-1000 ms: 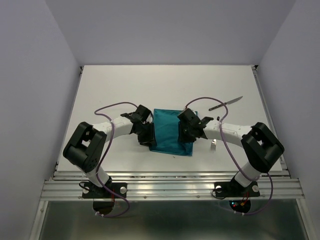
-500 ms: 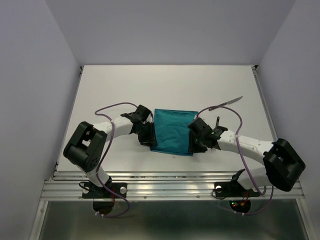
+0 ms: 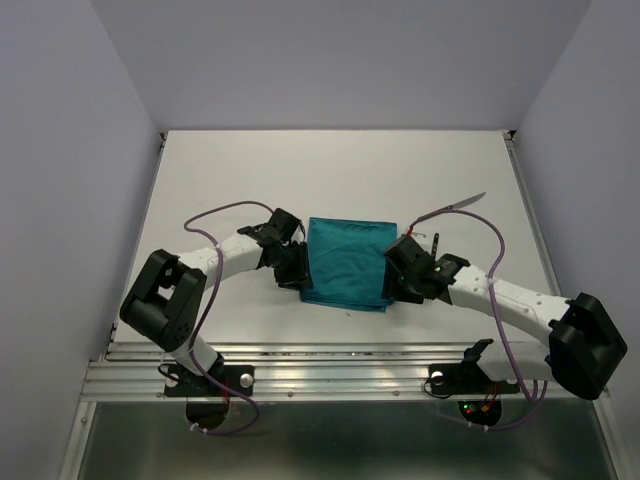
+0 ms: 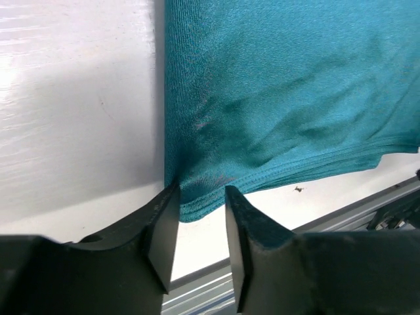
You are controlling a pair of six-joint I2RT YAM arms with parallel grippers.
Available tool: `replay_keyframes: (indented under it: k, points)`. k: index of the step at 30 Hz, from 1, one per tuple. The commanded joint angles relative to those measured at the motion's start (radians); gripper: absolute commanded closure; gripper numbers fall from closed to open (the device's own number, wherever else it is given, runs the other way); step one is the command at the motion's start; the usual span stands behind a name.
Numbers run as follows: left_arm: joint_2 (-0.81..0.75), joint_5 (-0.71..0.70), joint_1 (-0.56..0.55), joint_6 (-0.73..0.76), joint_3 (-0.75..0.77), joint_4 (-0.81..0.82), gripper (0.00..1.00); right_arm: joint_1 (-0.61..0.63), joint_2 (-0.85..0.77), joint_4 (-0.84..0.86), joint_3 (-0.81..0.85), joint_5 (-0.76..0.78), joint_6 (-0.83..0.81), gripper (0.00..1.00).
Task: Fold the napkin into a case and place the utensils inside
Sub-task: Smooth out the square-folded napkin at the center of the board.
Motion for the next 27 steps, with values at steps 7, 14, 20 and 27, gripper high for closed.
replay_keyframes:
  k: [7, 14, 20, 27]
  points:
    - [-0.11, -0.057, 0.003, 0.007, -0.044, -0.034, 0.42, -0.032, 0.001, 0.15, -0.08, -0.008, 0.107, 0.44]
    - [-0.133, -0.042, 0.003, -0.019, -0.119, 0.004, 0.38, -0.053, -0.015, 0.257, -0.167, -0.081, 0.16, 0.49]
    - [-0.159, -0.015, 0.003, -0.049, -0.167, 0.078, 0.4, -0.062, -0.04, 0.287, -0.195, -0.075, 0.182, 0.53]
    - [-0.147, 0.014, 0.002, -0.059, -0.191, 0.125, 0.45, -0.062, -0.04, 0.285, -0.195, -0.055, 0.182, 0.6]
